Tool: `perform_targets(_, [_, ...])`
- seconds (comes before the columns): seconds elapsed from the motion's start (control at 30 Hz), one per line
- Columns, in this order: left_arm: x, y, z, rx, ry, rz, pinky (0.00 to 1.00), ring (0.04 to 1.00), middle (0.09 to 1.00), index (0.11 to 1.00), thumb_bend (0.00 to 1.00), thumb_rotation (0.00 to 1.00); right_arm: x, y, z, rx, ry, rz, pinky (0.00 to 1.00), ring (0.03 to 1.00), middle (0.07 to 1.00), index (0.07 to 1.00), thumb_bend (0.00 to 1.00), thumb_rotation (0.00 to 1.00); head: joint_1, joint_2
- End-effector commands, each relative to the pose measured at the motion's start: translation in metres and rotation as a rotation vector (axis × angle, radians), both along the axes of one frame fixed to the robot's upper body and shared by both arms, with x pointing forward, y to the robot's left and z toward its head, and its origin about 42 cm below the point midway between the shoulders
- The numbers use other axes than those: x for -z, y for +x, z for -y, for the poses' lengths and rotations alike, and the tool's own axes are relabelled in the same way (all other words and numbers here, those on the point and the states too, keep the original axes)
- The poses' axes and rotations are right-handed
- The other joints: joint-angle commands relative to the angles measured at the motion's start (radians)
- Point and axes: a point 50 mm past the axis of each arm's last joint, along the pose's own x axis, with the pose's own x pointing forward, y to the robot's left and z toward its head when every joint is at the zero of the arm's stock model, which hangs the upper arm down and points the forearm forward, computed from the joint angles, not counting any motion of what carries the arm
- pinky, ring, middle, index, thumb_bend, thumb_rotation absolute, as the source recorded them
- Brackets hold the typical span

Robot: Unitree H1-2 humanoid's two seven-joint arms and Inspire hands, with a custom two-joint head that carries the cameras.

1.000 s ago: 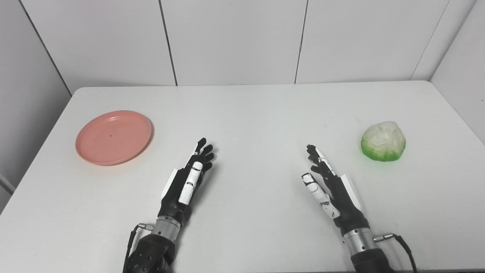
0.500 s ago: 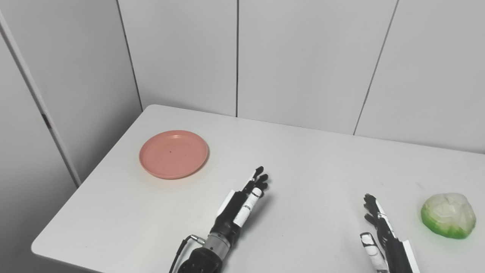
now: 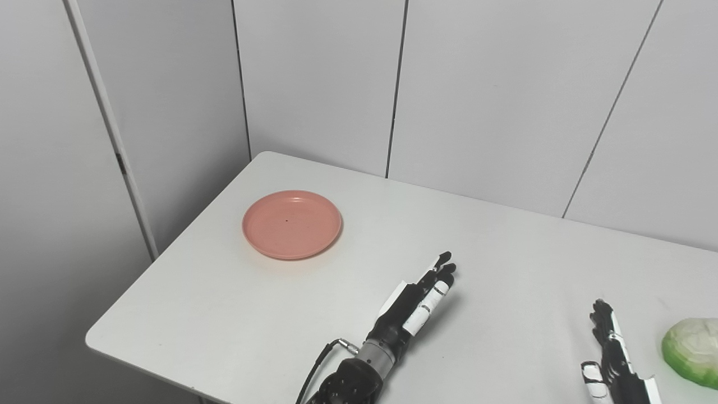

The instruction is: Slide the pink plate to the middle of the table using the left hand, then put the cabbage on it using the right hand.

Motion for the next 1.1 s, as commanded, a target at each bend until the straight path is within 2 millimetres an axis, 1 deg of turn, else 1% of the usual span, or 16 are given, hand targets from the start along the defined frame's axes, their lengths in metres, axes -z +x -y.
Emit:
perform_targets(0.0, [0.044,-0.025,-0.003,-0.015,0.012,-0.121,0.96,0.965,0.974,0.984,0.52,1.0,0.026,0.004,0.02,0.052,-0.049,-0.132,1.0,0.999,0.995,0.993,0.35,1.0,0.003,0.005])
perform_targets(0.23, [0.037,-0.021,-0.006,-0.023,0.006,-0.118,0.96,0.966,0.977,0.989,0.51,1.0,0.026,0.006,0.018,0.044,-0.043,-0.137,1.0,1.0,0.999,0.998,0.36,1.0,0.008,0.012])
perform_targets(0.4, [0.024,-0.017,-0.006,-0.028,-0.014,-0.094,0.97,0.97,0.982,0.993,0.52,1.0,0.026,0.009,0.017,0.038,-0.035,-0.137,1.0,1.0,1.0,0.998,0.37,1.0,0.016,0.011])
perform_targets(0.5, [0.009,-0.014,-0.007,-0.025,-0.026,-0.062,0.98,0.98,0.996,0.999,0.51,1.0,0.026,0.009,0.016,0.036,-0.021,-0.143,1.0,1.0,1.0,0.998,0.38,1.0,0.025,0.011])
perform_targets(0.63, [-0.005,-0.007,-0.012,-0.044,-0.049,-0.01,0.97,0.976,0.995,0.999,0.49,1.0,0.026,0.01,0.015,0.035,-0.009,-0.146,1.0,1.0,1.0,1.0,0.37,1.0,0.032,0.012])
perform_targets(0.77, [-0.023,-0.001,-0.019,-0.052,-0.061,0.041,0.97,0.977,0.995,0.997,0.47,1.0,0.025,0.011,0.014,0.038,-0.016,-0.151,1.0,1.0,1.0,1.0,0.4,1.0,0.033,0.012])
perform_targets(0.87, [-0.038,0.006,-0.024,-0.057,-0.069,0.088,0.98,0.975,0.993,0.996,0.47,1.0,0.024,0.011,0.012,0.039,-0.017,-0.147,1.0,1.0,1.0,0.997,0.4,1.0,0.032,0.011])
perform_targets(0.97, [-0.051,0.011,-0.027,-0.056,-0.076,0.125,0.98,0.975,0.993,0.995,0.5,1.0,0.024,0.012,0.011,0.036,-0.027,-0.137,1.0,1.0,1.0,0.998,0.4,1.0,0.033,0.011])
perform_targets(1.07, [-0.072,0.021,-0.032,-0.067,-0.09,0.195,0.97,0.971,0.99,0.99,0.5,1.0,0.022,0.013,0.01,0.037,-0.028,-0.141,1.0,1.0,1.0,0.998,0.38,1.0,0.037,0.012])
